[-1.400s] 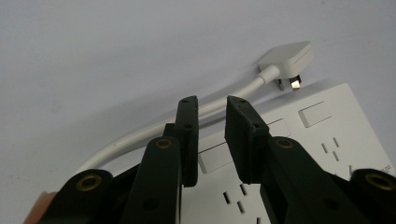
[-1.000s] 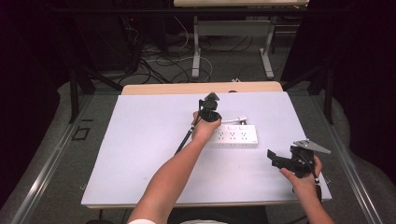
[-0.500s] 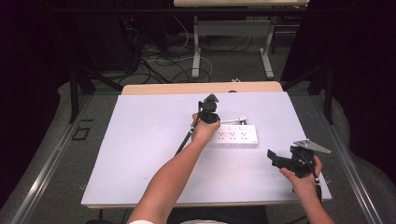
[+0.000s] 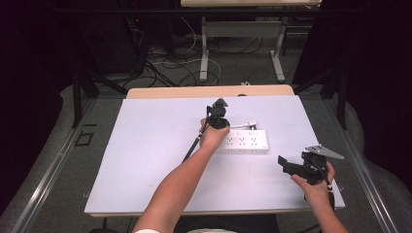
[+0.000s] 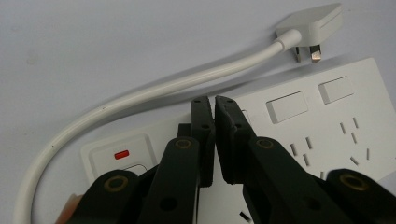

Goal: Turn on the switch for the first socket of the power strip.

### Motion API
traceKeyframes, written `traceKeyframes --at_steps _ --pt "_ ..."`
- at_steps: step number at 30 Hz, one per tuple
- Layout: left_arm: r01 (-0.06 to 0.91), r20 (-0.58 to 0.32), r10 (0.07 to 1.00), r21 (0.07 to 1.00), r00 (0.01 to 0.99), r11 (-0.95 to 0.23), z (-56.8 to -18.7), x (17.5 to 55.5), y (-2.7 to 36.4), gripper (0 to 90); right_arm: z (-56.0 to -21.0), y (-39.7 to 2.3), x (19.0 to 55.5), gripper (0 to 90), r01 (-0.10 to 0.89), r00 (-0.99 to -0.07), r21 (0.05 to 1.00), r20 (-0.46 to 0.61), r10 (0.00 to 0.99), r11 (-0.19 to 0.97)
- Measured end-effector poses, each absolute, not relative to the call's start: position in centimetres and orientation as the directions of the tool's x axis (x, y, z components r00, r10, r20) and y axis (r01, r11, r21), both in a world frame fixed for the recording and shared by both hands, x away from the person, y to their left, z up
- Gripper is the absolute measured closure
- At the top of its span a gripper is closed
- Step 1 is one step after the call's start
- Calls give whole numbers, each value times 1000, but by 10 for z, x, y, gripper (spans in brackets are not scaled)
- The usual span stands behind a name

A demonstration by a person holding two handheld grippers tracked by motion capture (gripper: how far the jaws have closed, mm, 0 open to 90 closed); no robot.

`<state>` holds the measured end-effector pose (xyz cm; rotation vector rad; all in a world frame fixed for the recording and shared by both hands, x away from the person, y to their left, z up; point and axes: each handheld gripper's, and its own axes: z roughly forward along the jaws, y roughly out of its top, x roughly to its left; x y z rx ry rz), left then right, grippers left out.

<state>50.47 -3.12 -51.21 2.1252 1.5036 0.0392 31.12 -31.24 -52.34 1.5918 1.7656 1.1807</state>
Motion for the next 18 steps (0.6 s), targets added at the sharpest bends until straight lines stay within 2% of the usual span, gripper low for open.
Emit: traceKeyframes --at_steps 9,12,18 --pt "861 -258 884 443 389 -249 -511 503 -32 898 -523 -313 311 34 560 -205 827 195 959 -49" --pt "862 -260 885 442 386 -247 -511 503 -32 898 -525 -311 312 34 531 -200 845 198 959 -64" --pt "860 -248 885 440 394 -259 -514 503 -32 900 -523 -312 311 34 557 -207 829 200 958 -53"
